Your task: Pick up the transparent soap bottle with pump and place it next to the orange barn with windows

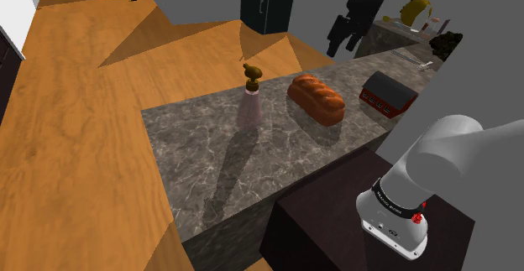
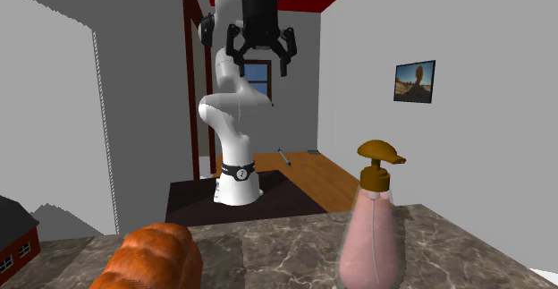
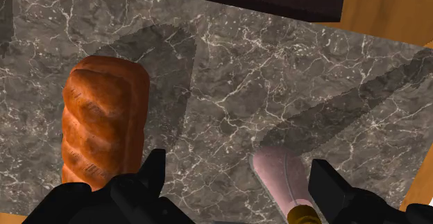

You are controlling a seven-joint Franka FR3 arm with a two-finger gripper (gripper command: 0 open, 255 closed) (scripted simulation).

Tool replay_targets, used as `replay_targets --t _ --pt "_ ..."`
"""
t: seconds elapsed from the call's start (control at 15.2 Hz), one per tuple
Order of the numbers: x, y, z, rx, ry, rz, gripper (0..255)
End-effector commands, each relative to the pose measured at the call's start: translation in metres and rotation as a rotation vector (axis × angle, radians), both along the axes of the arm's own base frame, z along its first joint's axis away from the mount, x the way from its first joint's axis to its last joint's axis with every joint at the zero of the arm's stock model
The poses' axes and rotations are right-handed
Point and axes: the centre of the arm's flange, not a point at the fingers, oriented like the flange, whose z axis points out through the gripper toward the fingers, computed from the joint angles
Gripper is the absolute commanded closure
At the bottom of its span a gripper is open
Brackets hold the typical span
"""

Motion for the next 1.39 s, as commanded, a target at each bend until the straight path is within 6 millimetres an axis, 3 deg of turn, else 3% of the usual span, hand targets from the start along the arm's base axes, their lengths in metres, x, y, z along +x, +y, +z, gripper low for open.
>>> replay_targets --t 0.0,1.25,1.32 --pt "0.000 0.000 0.000 0.000 0.000 0.000 0" --pt "0.187 0.140 -0.096 -0.054 -0.025 0.001 0" --pt "0.189 0.141 -0.097 -0.054 -0.025 0.001 0"
